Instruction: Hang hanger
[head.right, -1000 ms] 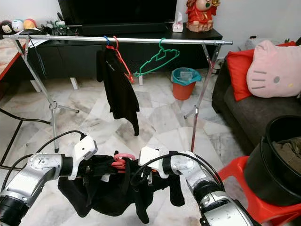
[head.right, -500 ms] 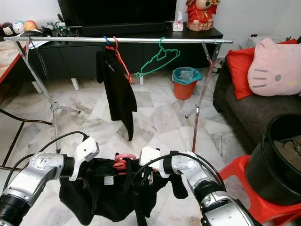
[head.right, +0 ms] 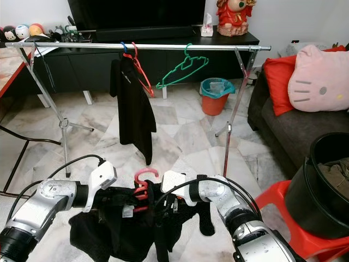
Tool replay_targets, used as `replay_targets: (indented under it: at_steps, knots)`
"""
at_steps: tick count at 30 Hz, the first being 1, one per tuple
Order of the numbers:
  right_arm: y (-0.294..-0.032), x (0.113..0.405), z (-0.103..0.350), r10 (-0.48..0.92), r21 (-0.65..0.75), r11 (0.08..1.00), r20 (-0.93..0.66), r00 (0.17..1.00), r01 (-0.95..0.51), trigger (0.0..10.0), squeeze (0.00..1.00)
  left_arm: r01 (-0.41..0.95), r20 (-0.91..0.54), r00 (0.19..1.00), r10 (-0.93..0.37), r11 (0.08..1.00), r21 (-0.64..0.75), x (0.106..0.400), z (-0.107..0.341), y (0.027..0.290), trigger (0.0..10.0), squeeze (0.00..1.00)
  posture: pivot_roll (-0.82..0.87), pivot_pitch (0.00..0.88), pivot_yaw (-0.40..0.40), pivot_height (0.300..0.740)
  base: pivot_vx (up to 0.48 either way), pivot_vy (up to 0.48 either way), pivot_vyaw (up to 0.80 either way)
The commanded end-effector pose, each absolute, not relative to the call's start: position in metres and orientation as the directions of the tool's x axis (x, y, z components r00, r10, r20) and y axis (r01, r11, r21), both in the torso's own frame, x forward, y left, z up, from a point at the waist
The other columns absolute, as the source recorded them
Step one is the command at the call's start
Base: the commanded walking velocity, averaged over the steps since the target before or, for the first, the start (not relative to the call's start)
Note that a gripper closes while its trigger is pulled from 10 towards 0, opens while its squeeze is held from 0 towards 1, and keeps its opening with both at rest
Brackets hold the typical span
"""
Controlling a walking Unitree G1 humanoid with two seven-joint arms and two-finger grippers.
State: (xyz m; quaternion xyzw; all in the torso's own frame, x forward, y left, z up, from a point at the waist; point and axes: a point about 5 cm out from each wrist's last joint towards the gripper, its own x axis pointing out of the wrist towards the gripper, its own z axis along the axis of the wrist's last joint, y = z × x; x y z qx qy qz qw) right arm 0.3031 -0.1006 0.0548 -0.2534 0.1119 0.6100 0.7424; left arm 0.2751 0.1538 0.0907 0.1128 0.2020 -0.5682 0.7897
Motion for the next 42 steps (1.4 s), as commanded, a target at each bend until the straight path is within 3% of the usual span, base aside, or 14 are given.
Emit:
replay_targets:
  at_steps: [1, 11, 17, 26, 33, 34, 36, 37, 38, 40, 41, 42]
  knots:
    - [-0.093, 0.310, 0.067, 0.869, -0.275, 0.139, -0.427, 0.250, -0.951, 10.0, 1.00, 0.932, -0.444, 0.303, -0.843, 0.359, -0.045, 0.277, 0.090, 0.154, 0.0, 0.00, 0.06, 0.000, -0.020, 0.740, 0.000, 0.000, 0.00]
    - [-0.094, 0.308, 0.064, 0.867, -0.264, 0.125, -0.439, 0.234, -0.956, 10.0, 1.00, 0.929, -0.441, 0.317, -0.840, 0.369, -0.035, 0.278, 0.089, 0.154, 0.0, 0.00, 0.05, 0.000, -0.026, 0.740, 0.000, 0.000, 0.00]
    - [-0.107, 0.310, 0.061, 0.816, -0.311, 0.117, -0.511, 0.269, -0.943, 10.0, 1.00, 0.919, -0.439, 0.344, -0.830, 0.393, -0.021, 0.280, 0.087, 0.156, 0.0, 0.00, 0.05, 0.000, -0.032, 0.740, 0.000, 0.000, 0.00]
    - [-0.124, 0.321, 0.062, 0.735, -0.377, 0.215, -0.544, 0.403, -0.901, 10.0, 1.00, 0.901, -0.435, 0.390, -0.811, 0.434, -0.003, 0.282, 0.084, 0.161, 0.0, 0.00, 0.04, 0.000, -0.036, 0.740, 0.000, 0.000, 0.00]
    - [-0.132, 0.322, 0.062, 0.724, -0.389, 0.264, -0.525, 0.448, -0.883, 10.0, 1.00, 0.872, -0.432, 0.449, -0.782, 0.489, 0.021, 0.285, 0.081, 0.168, 0.0, 0.00, 0.05, 0.000, -0.042, 0.740, 0.000, 0.000, 0.00]
    - [-0.138, 0.324, 0.065, 0.718, -0.385, 0.337, -0.486, 0.499, -0.859, 10.0, 1.00, 0.857, -0.423, 0.479, -0.769, 0.515, 0.034, 0.287, 0.081, 0.171, 0.0, 0.00, 0.05, 0.000, -0.042, 0.740, 0.000, 0.000, 0.00]
    - [-0.140, 0.326, 0.066, 0.714, -0.381, 0.367, -0.470, 0.520, -0.849, 10.0, 1.00, 0.851, -0.420, 0.489, -0.765, 0.523, 0.038, 0.287, 0.081, 0.171, 0.0, 0.00, 0.05, 0.000, -0.042, 0.740, 0.000, 0.000, 0.00]
    - [-0.147, 0.328, 0.069, 0.698, -0.364, 0.454, -0.423, 0.578, -0.814, 10.0, 0.61, 0.830, -0.411, 0.527, -0.744, 0.554, 0.064, 0.289, 0.080, 0.173, 0.0, 0.00, 0.05, 0.000, -0.046, 0.740, 0.000, 0.000, 0.00]
    - [-0.156, 0.332, 0.073, 0.667, -0.336, 0.560, -0.360, 0.652, -0.758, 10.0, 0.00, 0.792, -0.398, 0.586, -0.706, 0.602, 0.098, 0.291, 0.078, 0.177, 0.0, 0.00, 0.04, 0.000, -0.044, 0.740, 0.000, 0.000, 0.00]
    - [-0.165, 0.334, 0.076, 0.628, -0.313, 0.641, -0.312, 0.713, -0.701, 10.0, 0.00, 0.748, -0.383, 0.645, -0.661, 0.648, 0.143, 0.294, 0.078, 0.181, 0.0, 0.00, 0.04, 0.000, -0.042, 0.740, 0.000, 0.000, 0.00]
    - [-0.178, 0.335, 0.078, 0.552, -0.294, 0.738, -0.253, 0.794, -0.607, 10.0, 0.00, 0.650, -0.353, 0.746, -0.564, 0.733, 0.200, 0.301, 0.076, 0.190, 2.7, 0.00, 0.03, 0.000, -0.038, 0.740, 0.000, 0.000, 0.00]
    - [-0.178, 0.335, 0.078, 0.552, -0.294, 0.738, -0.253, 0.794, -0.607, 10.0, 0.00, 0.650, -0.353, 0.746, -0.564, 0.733, 0.200, 0.301, 0.076, 0.190, 2.7, 0.00, 0.03, 0.000, -0.038, 0.740, 0.000, 0.000, 0.00]
